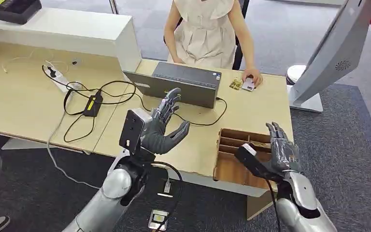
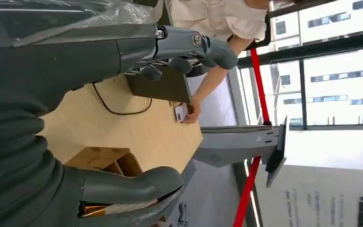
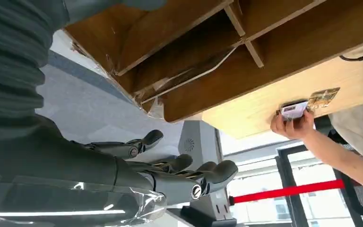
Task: Pass the card to the sensor for recognition and then transmit it.
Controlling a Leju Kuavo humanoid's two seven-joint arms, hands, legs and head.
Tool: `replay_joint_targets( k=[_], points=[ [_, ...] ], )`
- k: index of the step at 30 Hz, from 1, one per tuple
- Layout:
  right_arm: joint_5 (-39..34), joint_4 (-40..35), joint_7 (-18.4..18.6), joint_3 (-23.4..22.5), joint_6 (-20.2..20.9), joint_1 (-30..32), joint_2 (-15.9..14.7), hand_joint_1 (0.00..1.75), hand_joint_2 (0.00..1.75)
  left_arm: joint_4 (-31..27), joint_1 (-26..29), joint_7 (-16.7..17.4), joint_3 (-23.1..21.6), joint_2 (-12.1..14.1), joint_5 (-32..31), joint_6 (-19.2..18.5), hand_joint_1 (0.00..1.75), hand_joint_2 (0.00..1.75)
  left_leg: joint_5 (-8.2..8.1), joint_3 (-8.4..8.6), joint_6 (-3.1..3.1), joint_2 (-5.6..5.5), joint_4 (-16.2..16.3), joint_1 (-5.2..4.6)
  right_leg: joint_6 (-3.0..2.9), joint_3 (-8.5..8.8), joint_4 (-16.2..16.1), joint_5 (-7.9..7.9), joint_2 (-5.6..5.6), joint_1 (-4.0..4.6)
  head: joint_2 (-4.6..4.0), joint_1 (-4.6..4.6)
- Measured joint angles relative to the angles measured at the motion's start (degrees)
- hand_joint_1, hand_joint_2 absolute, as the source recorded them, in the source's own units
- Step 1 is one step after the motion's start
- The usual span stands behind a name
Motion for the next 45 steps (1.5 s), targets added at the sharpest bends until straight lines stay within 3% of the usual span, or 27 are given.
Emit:
replay_joint_targets(
  k=[1, 19, 21, 29, 32, 33, 34, 36, 45],
  points=[
    [0.00, 0.00, 0.00, 0.00, 0.13, 0.01, 0.00, 1.75, 1.75, 0.00, 0.04, 0.00, 0.00, 0.00, -0.04, 0.00, 0.00, 1.75, 0.00, 0.00, 0.00, 0.00, 0.00, 0.00, 0.00, 0.00, 0.00, 0.00, 0.00, 0.00, 0.00, -0.02],
    [-0.64, -0.07, 0.72, 0.00, 2.19, 0.27, 0.26, 1.75, 1.75, -0.02, 0.23, 0.99, 0.00, 0.02, -0.24, -0.09, 0.00, 1.75, 0.00, 0.01, 0.00, 0.00, 0.00, 0.00, 0.00, 0.01, 0.00, 0.00, 0.00, 0.00, 0.00, -0.02],
    [-0.64, -0.07, 0.85, 0.00, 1.99, 0.29, 0.26, 1.62, 1.75, -0.02, 0.26, 1.09, 0.00, 0.02, -0.26, -0.09, 0.00, 1.75, 0.00, 0.01, 0.00, 0.00, 0.00, 0.00, 0.00, 0.01, 0.00, 0.00, 0.00, 0.00, 0.00, -0.02],
    [-0.64, -0.07, 0.85, 0.00, 1.84, 0.29, 0.26, 1.68, 1.75, -0.02, 0.26, 1.09, 0.00, 0.02, -0.26, -0.07, 0.00, 1.75, 0.00, 0.01, 0.00, 0.00, 0.00, 0.00, 0.00, 0.01, 0.00, 0.00, 0.00, 0.00, 0.00, -0.02],
    [-0.29, 0.00, 0.57, -0.02, 0.24, 0.62, 0.48, 1.75, 1.75, -0.02, 0.32, 0.88, 0.00, 0.11, -0.39, 0.11, 0.00, 1.75, 0.00, 0.00, 0.00, 0.00, 0.00, 0.00, 0.00, 0.00, 0.00, 0.00, 0.00, 0.00, 0.00, 0.00],
    [-0.13, -0.02, 0.04, -0.31, -1.89, 0.75, 0.76, 1.75, 1.75, -0.02, 0.32, 0.77, 0.00, 0.13, -0.46, 0.50, 0.00, 1.75, 0.00, 0.00, 0.00, 0.00, 0.00, 0.00, 0.00, 0.00, 0.00, 0.00, 0.00, 0.00, 0.00, 0.00],
    [-0.48, -1.40, -1.31, -1.33, -8.39, 0.35, 1.01, 1.75, 1.75, 0.00, 0.25, 0.72, 0.00, 0.13, -0.48, 0.26, 0.00, 1.75, 0.00, 0.00, 0.00, 0.00, 0.00, 0.00, 0.00, -0.01, 0.00, 0.00, 0.00, 0.00, 0.00, 0.00],
    [-0.61, -2.67, -2.01, -2.03, -10.41, -0.20, 1.03, 1.75, 1.75, 0.26, 0.09, 0.50, -0.02, 0.13, -0.48, 0.04, 0.00, 1.75, 0.00, 0.01, 0.00, 0.01, 0.00, 0.00, 0.00, 0.00, 0.00, 0.00, 0.00, 0.00, 0.00, -0.02],
    [-1.75, -8.30, -2.60, -5.51, -10.30, -4.41, 0.55, 1.75, 1.75, 1.31, -0.48, -0.63, -0.41, -0.04, 0.00, -0.20, 0.00, 1.75, 0.01, 0.05, 0.00, 0.01, 0.02, -0.01, 0.00, 0.01, 0.00, 0.02, 0.01, 0.00, 0.00, 0.00]
  ],
)
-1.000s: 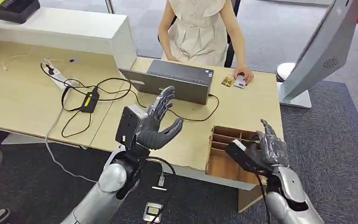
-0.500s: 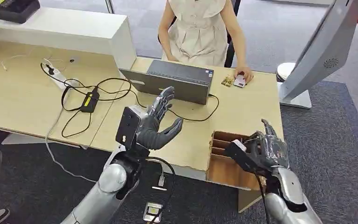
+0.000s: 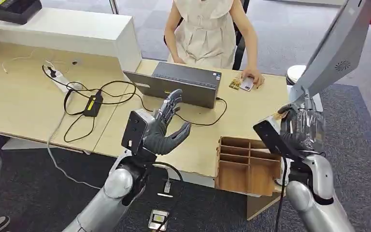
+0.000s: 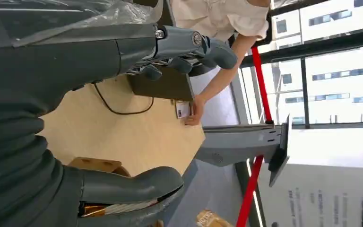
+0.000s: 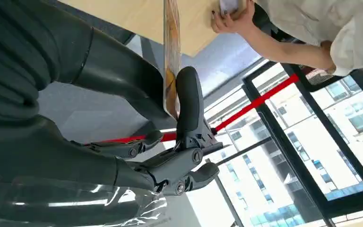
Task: Pass the card to the sensor for recognition and then transmit it.
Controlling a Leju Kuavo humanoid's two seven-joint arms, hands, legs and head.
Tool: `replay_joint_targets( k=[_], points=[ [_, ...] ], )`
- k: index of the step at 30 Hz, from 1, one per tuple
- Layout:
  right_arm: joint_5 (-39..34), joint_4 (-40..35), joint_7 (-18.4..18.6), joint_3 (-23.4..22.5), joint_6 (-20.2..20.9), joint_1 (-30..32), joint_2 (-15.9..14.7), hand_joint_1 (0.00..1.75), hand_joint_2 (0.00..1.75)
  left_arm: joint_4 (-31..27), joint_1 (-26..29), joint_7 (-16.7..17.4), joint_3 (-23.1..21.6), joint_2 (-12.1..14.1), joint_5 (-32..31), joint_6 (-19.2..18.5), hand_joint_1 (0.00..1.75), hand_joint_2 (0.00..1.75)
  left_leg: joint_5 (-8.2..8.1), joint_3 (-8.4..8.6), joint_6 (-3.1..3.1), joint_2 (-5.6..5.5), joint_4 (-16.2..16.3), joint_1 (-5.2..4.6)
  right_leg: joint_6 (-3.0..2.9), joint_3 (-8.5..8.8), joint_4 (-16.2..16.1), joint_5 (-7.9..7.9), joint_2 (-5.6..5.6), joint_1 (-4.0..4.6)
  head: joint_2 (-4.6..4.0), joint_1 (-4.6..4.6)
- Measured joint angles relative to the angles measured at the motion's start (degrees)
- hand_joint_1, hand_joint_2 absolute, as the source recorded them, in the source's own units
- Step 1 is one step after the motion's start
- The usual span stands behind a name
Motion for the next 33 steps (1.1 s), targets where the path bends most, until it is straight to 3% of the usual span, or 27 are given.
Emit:
replay_joint_targets(
  k=[13, 17, 25, 33],
  points=[
    [-3.89, -0.68, -0.15, -0.68, 1.20, -0.51, -0.33, 1.75, 1.75, 0.44, -1.25, -0.02, -1.05, -0.11, 0.79, -1.03, 0.00, 1.75, 0.00, -0.04, 0.00, 0.00, -0.01, 0.00, 0.00, 0.00, 0.00, 0.00, 0.00, 0.00, 0.00, -0.02],
    [-5.16, 1.50, -0.96, -0.68, 2.54, -3.18, -0.31, 1.75, 1.75, 0.61, -1.88, -0.02, -1.36, -0.48, 1.20, -2.42, 0.00, 1.75, 0.00, -0.05, 0.00, 0.00, 0.00, 0.00, 0.00, 0.00, 0.00, 0.00, 0.00, -0.01, 0.00, 0.02],
    [-6.03, 12.16, -3.15, 0.35, 5.29, -13.29, 1.33, 1.75, 1.75, 1.93, -3.48, -0.26, -2.82, -1.22, 3.08, -4.55, 0.00, 1.75, 0.02, -0.09, 0.00, -0.01, 0.00, 0.01, -0.01, -0.01, 0.02, 0.03, -0.01, -0.02, 0.00, -0.02],
    [-4.90, 26.28, -4.81, 2.58, 5.16, -24.31, 6.41, 1.75, 1.75, 3.24, -4.79, -0.70, -4.00, -1.55, 3.94, -4.35, 0.00, 1.75, 0.02, -0.12, -0.01, -0.02, -0.01, 0.02, -0.03, -0.05, 0.04, 0.03, -0.02, 0.00, 0.00, 0.00]
  ],
)
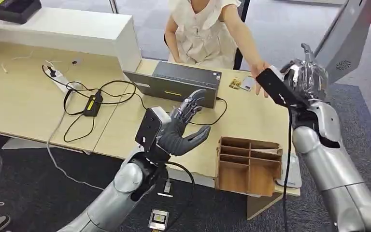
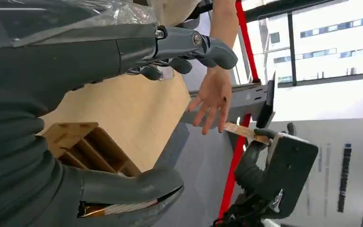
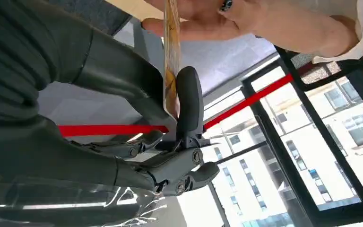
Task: Pass the card to the sensor for recognition and then transmit it.
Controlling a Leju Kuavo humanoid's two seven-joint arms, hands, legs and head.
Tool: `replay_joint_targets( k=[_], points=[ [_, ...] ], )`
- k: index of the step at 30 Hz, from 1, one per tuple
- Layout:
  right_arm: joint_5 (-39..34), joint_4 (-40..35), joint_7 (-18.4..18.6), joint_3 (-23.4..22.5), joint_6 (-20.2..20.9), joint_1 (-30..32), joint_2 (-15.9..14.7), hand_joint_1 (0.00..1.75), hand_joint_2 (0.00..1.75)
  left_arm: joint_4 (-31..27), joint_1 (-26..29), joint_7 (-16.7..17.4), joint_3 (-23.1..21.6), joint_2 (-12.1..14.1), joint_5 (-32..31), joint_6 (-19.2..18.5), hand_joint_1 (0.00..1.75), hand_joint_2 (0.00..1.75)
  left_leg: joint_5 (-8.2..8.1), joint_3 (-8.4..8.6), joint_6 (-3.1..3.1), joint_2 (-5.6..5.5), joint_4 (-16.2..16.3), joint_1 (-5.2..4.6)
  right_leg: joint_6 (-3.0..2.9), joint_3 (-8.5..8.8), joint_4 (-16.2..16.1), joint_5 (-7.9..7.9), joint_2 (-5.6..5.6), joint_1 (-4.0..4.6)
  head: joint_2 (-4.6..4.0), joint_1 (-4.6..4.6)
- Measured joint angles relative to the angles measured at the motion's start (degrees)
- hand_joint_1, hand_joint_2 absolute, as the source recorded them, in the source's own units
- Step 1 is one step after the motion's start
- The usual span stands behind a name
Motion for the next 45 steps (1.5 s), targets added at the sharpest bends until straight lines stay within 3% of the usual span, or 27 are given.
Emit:
replay_joint_targets(
  k=[13, 24, 25, 26, 27, 39, 45],
  points=[
    [-1.49, 16.45, 2.71, 1.96, -1.88, -6.93, 7.30, 1.75, 1.75, 2.01, -1.41, 1.05, -1.16, -0.31, 0.85, 0.90, 0.00, 1.75, 0.00, 0.02, 0.00, 0.00, 0.01, -0.01, 0.00, -0.02, 0.00, 0.00, 0.01, 0.00, 0.00, 0.00],
    [-1.25, 21.04, 3.04, 2.27, -1.75, -7.33, 9.64, 1.75, 1.75, 2.86, -1.43, 1.03, -1.22, -0.31, 1.25, 1.03, 0.00, 1.75, 0.00, 0.02, 0.00, 0.00, 0.02, -0.01, 0.00, -0.01, -0.01, 0.00, 0.01, 0.00, 0.00, -0.02],
    [-1.25, 21.43, 3.02, 2.34, -1.75, -7.35, 9.74, 1.52, 1.75, 2.95, -1.43, 1.01, -1.22, -0.28, 1.27, 1.05, 0.00, 1.75, 0.00, 0.02, 0.00, 0.00, 0.02, -0.01, 0.00, -0.01, -0.01, 0.00, 0.01, 0.00, 0.00, 0.00],
    [-1.25, 21.79, 2.99, 2.49, -1.77, -7.35, 9.90, 0.09, 1.75, 3.04, -1.43, 0.98, -1.22, -0.28, 1.29, 1.05, 0.00, 1.75, 0.00, 0.02, 0.00, 0.00, 0.02, -0.01, 0.00, -0.01, -0.01, 0.00, 0.01, 0.00, 0.00, -0.02],
    [-1.25, 22.11, 2.99, 2.62, -1.81, -7.34, 10.00, 0.00, 1.75, 3.06, -1.43, 0.98, -1.22, -0.28, 1.33, 1.07, 0.00, 1.75, 0.00, 0.02, 0.00, 0.00, 0.02, -0.01, 0.00, -0.01, -0.01, 0.00, 0.01, 0.00, 0.00, 0.00],
    [-1.36, 24.52, 2.73, 3.19, -3.78, -7.36, 10.99, 0.00, 1.75, 3.39, -1.37, 1.16, -1.22, -0.26, 1.62, 2.40, 0.00, 1.75, 0.00, 0.02, 0.00, 0.00, 0.02, -0.01, 0.00, -0.01, -0.01, 0.00, 0.01, 0.00, 0.00, 0.00],
    [-4.94, 25.17, -0.18, 3.28, -6.03, -7.91, 11.17, 0.00, 1.75, 3.43, -1.35, 1.14, -1.25, -0.20, 1.86, 3.04, 0.00, 1.75, 0.00, 0.02, 0.00, 0.00, 0.02, -0.01, 0.00, -0.02, -0.01, 0.00, 0.01, 0.00, 0.00, 0.00]
  ],
)
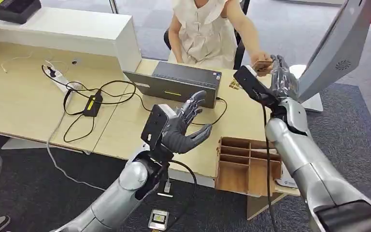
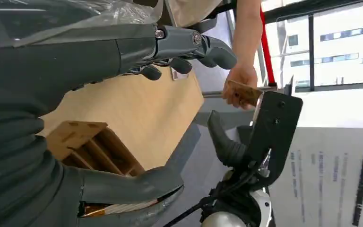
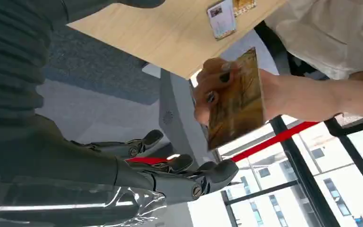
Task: Pass the card to the sensor for recognition and then transmit it.
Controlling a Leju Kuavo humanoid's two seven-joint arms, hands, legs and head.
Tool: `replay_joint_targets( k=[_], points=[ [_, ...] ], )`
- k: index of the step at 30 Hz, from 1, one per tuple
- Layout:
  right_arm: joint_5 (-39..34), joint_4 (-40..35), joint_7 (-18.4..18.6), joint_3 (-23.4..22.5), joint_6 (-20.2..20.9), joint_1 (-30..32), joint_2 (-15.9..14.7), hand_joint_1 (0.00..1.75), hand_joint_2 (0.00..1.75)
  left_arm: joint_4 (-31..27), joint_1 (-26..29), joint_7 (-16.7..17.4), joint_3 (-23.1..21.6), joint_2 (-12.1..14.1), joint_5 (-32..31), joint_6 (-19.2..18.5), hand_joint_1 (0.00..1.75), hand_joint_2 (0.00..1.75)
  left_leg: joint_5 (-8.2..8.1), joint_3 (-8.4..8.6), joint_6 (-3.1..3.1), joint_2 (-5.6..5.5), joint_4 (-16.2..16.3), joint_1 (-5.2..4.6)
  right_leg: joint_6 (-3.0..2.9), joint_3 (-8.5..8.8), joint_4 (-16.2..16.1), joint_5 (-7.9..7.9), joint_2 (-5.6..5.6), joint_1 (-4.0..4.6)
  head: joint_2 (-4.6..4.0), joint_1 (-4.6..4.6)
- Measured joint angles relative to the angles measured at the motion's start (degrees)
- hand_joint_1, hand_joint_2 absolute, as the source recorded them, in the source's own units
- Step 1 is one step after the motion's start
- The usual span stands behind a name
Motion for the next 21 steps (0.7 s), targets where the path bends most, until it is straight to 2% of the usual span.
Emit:
replay_joint_targets(
  k=[7, 12, 16, 21],
  points=[
    [-8.13, -0.11, -8.09, -0.88, -4.85, -2.35, 0.26, 0.00, 1.75, -0.02, 0.23, 0.00, -0.07, 0.04, -0.63, 2.29, 0.00, 1.75, 0.00, 0.00, 0.00, 0.00, 0.00, 0.00, 0.00, 0.01, 0.00, 0.00, 0.00, 0.00, 0.00, 0.00],
    [-20.38, -3.22, -14.82, -2.80, -5.46, -2.81, 0.22, 0.00, 1.75, -0.18, 0.93, 0.00, 0.02, 0.35, -1.92, 4.22, 0.00, 1.75, 0.00, 0.02, 0.00, 0.00, 0.00, 0.00, 0.00, 0.01, 0.00, 0.00, 0.00, 0.00, 0.00, 0.00],
    [-30.48, -8.82, -14.79, -4.53, -4.39, -0.01, -0.92, 0.00, 1.75, -1.20, 2.09, 0.28, 0.42, 0.87, -3.37, 5.84, 0.00, 1.75, 0.00, 0.06, 0.00, 0.00, 0.01, 0.00, 0.00, 0.03, -0.01, 0.00, 0.00, 0.02, 0.00, 0.00],
    [-52.75, -20.62, -13.00, -8.42, -2.97, 8.50, -3.96, 0.00, 1.75, -3.45, 4.41, 1.36, 1.55, 2.10, -5.14, 7.85, 0.00, 1.75, -0.01, 0.06, 0.00, -0.02, 0.01, 0.00, 0.00, 0.05, -0.02, 0.00, -0.01, 0.01, 0.00, -0.02]
  ],
)
